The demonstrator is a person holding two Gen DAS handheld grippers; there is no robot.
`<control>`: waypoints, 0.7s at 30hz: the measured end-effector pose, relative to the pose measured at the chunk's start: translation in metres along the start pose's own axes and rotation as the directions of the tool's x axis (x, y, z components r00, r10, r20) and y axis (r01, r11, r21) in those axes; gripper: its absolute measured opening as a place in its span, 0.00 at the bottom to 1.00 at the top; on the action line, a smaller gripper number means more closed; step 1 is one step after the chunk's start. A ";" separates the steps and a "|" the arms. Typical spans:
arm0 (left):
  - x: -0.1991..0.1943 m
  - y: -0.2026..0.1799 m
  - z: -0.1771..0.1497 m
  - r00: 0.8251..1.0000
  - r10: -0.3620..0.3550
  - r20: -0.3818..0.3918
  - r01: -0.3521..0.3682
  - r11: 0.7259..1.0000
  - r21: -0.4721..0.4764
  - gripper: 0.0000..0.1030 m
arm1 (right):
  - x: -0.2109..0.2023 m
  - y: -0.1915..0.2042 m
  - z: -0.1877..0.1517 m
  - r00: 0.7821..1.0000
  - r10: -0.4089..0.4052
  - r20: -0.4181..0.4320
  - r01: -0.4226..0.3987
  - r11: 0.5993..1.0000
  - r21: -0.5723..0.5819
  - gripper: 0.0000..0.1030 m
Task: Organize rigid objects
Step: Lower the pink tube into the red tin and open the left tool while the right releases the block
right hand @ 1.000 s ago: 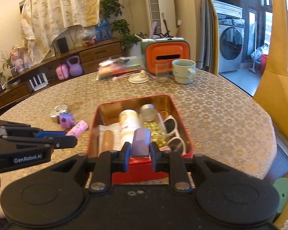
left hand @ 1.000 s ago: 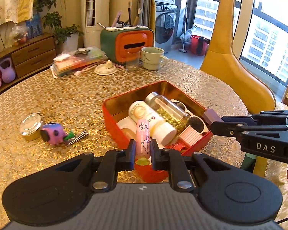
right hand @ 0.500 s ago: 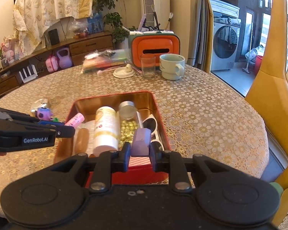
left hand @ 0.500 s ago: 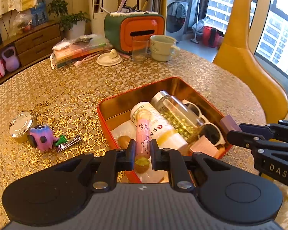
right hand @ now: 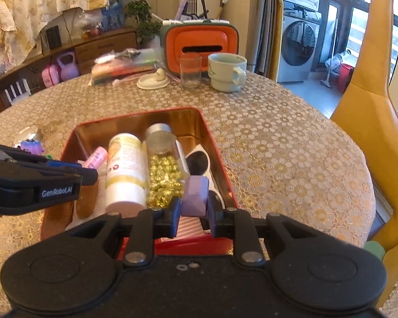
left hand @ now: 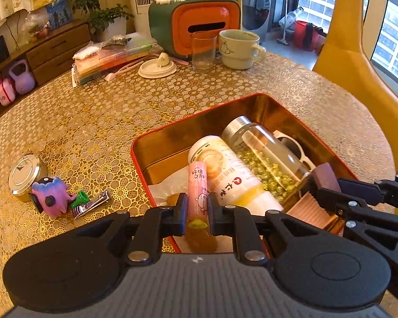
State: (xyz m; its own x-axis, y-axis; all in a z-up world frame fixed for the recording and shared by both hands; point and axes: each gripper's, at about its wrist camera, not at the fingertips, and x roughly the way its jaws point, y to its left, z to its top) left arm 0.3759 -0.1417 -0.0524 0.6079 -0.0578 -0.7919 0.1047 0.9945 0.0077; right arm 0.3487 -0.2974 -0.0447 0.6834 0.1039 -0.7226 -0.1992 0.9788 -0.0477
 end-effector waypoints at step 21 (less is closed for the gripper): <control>-0.005 0.002 -0.007 0.998 -0.057 -0.010 0.057 0.998 -0.002 0.15 | -0.014 -0.002 -0.005 0.999 0.034 0.033 -0.036 0.998 0.045 0.39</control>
State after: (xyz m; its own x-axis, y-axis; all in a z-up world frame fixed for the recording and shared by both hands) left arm 0.3674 -0.1383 -0.0531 0.5930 -0.1130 -0.7972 0.1372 0.9898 -0.0383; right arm 0.3361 -0.3015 -0.0378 0.6992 0.1432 -0.7004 -0.1916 0.9814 0.0094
